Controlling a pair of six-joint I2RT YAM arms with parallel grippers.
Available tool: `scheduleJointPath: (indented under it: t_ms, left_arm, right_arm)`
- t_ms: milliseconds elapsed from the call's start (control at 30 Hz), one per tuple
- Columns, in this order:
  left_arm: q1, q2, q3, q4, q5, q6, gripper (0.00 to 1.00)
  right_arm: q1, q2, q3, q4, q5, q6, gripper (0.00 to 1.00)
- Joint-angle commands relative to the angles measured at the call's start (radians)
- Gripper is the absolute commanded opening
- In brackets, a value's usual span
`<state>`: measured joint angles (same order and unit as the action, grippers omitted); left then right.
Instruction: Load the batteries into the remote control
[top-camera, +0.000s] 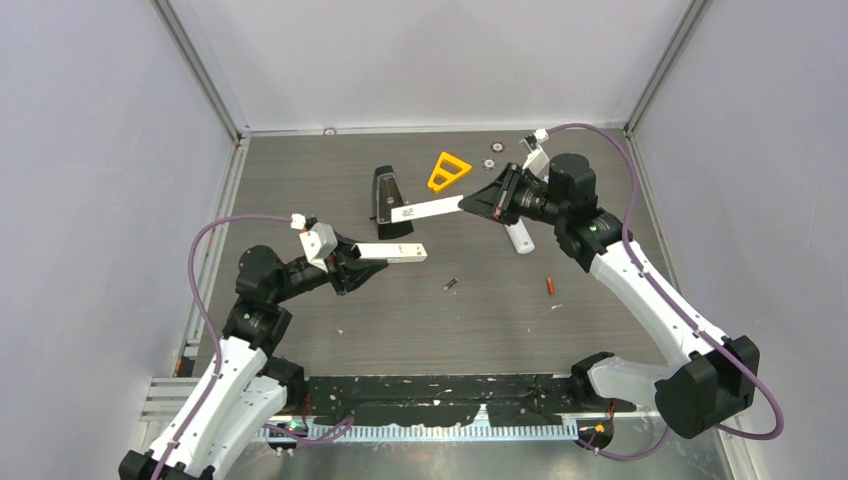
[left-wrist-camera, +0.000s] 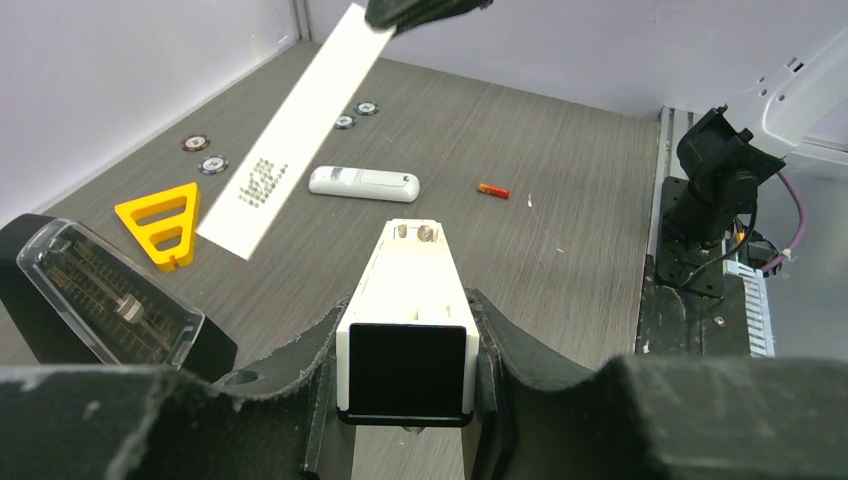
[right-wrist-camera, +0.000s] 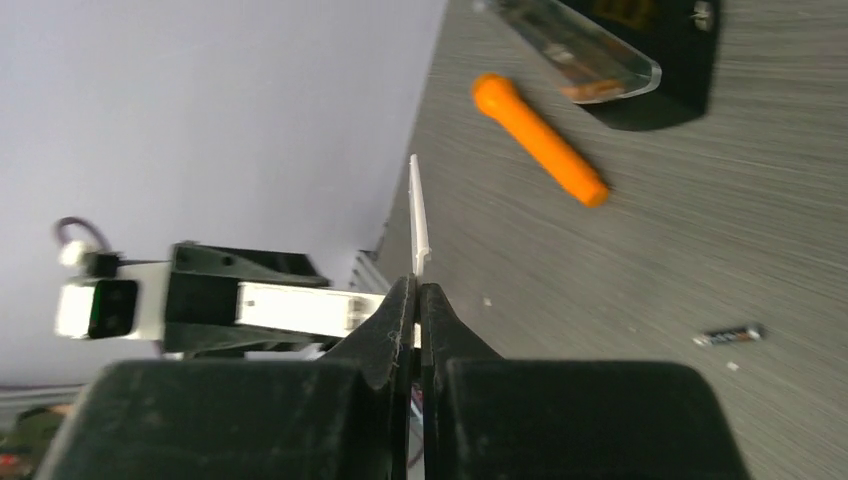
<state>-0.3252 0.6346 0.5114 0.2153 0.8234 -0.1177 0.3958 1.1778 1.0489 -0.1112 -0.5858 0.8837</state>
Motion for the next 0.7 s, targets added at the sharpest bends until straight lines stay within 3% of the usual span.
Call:
scheduleJointPath:
  t_ms: [0,167,367,533,600,667]
  left_arm:
    - [-0.002,-0.017,0.071,0.004,0.020,0.014,0.00]
    - [-0.002,-0.022,0.087,0.012,0.023,-0.004,0.00]
    - [-0.002,-0.031,0.094,0.019,0.029,-0.024,0.00]
    - [-0.002,-0.040,0.096,0.025,0.034,-0.038,0.00]
    - [-0.002,-0.039,0.096,0.030,0.037,-0.043,0.00]
    - [-0.002,-0.037,0.099,0.033,0.043,-0.045,0.00]
  right_arm:
    - [-0.007,-0.007,-0.023,-0.145,0.184,-0.136,0.05]
    - [-0.012,0.066,-0.165,-0.052,0.330,-0.107,0.05]
    - [-0.011,0.197,-0.269,0.136,0.399,-0.033,0.05]
    - [-0.012,0.232,-0.318,0.128,0.459,-0.065,0.05]
    - [-0.012,0.236,-0.340,0.101,0.492,-0.077,0.12]
    - [-0.012,0.249,-0.344,0.055,0.517,-0.092,0.25]
